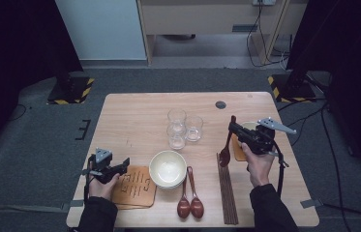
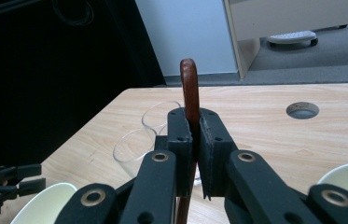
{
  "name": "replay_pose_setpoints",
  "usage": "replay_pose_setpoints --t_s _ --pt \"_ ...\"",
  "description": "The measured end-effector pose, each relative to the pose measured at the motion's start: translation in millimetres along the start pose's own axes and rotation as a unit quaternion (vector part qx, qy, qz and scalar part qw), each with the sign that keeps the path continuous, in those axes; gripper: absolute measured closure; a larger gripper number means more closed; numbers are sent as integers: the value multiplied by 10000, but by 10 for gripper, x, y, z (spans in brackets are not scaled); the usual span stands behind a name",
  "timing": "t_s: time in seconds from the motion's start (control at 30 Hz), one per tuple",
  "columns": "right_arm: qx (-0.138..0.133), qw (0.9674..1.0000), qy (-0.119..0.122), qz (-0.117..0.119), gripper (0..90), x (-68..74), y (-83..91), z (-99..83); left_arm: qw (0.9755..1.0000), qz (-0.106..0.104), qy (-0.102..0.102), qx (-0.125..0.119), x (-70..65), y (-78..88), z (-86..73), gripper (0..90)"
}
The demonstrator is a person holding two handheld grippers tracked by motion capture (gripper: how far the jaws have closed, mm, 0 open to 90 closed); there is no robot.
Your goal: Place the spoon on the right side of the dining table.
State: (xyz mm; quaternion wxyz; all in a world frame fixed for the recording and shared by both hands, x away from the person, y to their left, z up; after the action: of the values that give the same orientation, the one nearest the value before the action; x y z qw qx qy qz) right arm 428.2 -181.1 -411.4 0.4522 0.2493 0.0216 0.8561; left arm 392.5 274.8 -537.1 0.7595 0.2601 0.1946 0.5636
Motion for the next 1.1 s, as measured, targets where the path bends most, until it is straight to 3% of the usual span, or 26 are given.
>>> replay_pose_setpoints --t_s 0.3,0.5,1.1 --pt "-123 9998 91 -130 847 -25 -29 56 9993 253 12 273 104 -177 -47 184" --pt "-253 9995 86 -173 847 -47 -31 125 9987 298 -12 422 120 -274 -65 169" --pt "-584 9976 -23 -371 847 -153 -60 283 9980 352 -74 527 110 -325 -79 132"
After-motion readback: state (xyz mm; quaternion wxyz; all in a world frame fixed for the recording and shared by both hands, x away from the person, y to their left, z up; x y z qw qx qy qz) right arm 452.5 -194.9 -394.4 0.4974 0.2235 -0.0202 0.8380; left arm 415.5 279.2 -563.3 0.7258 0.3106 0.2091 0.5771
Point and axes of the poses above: each handheld gripper's, and its own axes: y roughly backward along the jaws, z roughly out of its top, x roughly to its left, the point moved 4 cm from there along -y, roughly forward along the jaws, and after that the axes turned 4 degrees about -y, right-handed, at the moved point
